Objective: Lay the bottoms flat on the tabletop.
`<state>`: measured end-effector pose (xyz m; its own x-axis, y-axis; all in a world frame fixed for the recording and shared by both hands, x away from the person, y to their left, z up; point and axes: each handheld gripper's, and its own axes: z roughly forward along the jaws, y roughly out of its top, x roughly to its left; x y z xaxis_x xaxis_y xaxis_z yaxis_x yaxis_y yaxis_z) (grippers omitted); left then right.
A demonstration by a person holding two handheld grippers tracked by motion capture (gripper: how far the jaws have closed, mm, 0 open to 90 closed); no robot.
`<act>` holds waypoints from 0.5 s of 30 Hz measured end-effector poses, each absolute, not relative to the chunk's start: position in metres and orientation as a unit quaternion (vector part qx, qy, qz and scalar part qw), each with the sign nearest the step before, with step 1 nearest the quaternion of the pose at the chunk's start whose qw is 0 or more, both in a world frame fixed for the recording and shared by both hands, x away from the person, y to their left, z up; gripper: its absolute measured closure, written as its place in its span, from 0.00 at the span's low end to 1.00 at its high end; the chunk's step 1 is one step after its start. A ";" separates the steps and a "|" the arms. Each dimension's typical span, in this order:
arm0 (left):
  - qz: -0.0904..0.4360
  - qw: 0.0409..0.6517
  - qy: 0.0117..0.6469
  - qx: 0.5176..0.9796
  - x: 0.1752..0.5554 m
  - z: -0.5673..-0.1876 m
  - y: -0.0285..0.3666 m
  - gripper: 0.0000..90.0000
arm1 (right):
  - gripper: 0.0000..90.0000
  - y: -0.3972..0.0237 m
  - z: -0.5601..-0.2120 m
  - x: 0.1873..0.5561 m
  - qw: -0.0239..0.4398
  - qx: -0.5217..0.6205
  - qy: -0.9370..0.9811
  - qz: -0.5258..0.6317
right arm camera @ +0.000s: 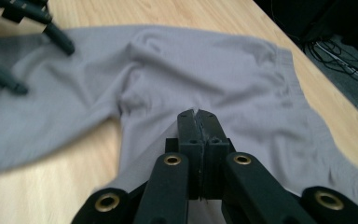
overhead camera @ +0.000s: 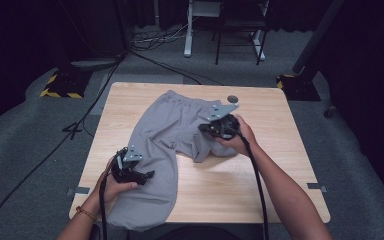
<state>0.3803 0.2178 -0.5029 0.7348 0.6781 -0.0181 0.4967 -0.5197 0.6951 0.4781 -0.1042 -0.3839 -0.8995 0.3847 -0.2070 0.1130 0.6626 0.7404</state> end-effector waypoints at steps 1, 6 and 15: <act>0.129 0.352 0.341 0.862 0.380 -0.503 0.218 0.20 | 1.00 -0.094 -0.383 0.482 0.177 0.139 0.895 0.385; 0.129 0.351 0.341 0.862 0.380 -0.503 0.218 0.20 | 0.99 -0.054 -0.396 0.503 0.174 0.150 0.902 0.365; 0.129 0.352 0.341 0.862 0.380 -0.503 0.218 0.20 | 0.85 -0.006 -0.432 0.511 0.154 0.155 0.913 0.345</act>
